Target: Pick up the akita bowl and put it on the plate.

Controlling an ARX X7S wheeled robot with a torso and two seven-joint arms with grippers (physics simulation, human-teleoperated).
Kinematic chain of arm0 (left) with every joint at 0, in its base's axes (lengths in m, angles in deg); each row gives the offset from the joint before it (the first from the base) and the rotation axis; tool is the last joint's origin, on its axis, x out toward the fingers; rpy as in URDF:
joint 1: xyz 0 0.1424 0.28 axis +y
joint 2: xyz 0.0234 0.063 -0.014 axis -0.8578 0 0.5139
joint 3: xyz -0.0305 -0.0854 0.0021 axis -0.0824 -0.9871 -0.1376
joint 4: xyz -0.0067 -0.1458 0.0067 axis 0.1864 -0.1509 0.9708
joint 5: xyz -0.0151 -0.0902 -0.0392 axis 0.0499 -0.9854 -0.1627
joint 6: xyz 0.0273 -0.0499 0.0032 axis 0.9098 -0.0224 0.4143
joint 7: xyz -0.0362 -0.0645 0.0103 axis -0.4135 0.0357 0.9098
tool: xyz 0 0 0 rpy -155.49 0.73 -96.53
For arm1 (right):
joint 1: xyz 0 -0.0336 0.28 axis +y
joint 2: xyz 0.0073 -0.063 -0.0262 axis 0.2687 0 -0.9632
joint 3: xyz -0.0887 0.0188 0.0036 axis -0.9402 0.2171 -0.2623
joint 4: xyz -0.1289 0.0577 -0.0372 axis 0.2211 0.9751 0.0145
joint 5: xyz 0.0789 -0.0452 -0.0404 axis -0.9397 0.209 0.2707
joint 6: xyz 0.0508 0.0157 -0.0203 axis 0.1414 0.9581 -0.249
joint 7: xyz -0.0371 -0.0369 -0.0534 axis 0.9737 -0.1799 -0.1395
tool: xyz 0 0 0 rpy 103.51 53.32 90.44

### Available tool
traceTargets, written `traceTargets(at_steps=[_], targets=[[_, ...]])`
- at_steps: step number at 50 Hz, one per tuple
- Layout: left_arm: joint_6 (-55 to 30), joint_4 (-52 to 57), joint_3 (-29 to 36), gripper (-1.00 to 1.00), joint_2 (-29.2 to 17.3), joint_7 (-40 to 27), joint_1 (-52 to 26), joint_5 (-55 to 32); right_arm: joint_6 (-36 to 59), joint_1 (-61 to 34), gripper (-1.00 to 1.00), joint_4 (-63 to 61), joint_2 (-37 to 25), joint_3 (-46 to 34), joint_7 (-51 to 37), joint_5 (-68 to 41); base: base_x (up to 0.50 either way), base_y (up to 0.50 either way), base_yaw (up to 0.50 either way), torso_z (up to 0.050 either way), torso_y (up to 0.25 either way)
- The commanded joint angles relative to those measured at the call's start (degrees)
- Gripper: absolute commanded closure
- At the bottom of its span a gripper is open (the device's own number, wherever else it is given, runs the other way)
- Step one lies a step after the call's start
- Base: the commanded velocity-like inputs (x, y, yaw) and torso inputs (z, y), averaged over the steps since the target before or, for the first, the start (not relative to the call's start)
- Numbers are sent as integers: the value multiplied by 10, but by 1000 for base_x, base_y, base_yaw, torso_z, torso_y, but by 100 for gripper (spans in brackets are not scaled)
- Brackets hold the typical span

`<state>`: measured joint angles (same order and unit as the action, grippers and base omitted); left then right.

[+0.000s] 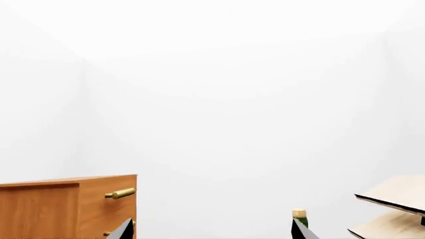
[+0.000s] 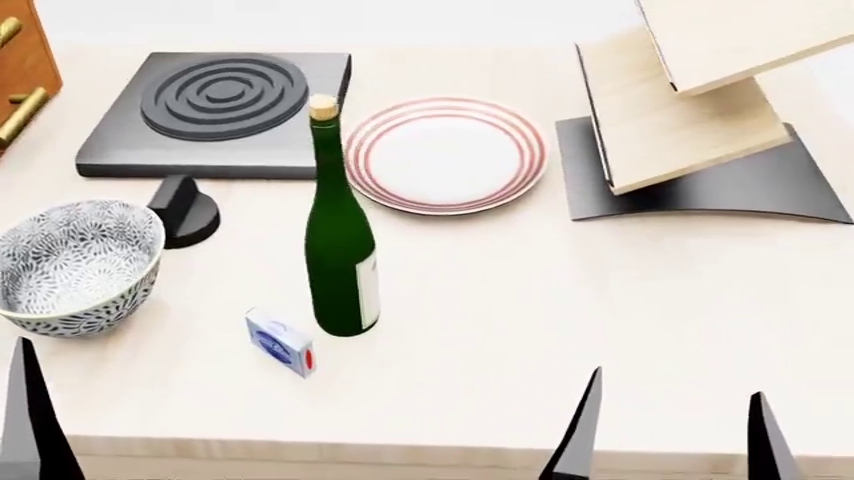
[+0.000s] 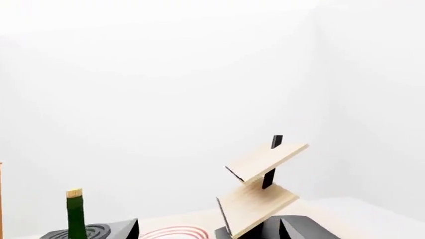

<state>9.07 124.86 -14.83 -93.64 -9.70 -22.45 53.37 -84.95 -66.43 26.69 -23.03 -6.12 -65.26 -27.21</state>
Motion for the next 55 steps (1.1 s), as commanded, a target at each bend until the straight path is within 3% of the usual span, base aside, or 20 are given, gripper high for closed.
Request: traceTargets(at_steps=[1, 14, 55], targets=[[3, -5, 1, -100, -4, -4, -1, -5, -2, -1, -100, 2, -4, -5, -6, 2, -35, -414, 0, 0, 0], [7, -10, 4, -100, -7, -9, 0, -7, -60, 11, -100, 14, -4, -18, -11, 39, -3, -36, 0, 0, 0], [26, -19, 8, -100, -19, -24, 5, -14, -87, 20, -100, 19, -22, -37, -12, 27, 97, 0, 0, 0, 0]])
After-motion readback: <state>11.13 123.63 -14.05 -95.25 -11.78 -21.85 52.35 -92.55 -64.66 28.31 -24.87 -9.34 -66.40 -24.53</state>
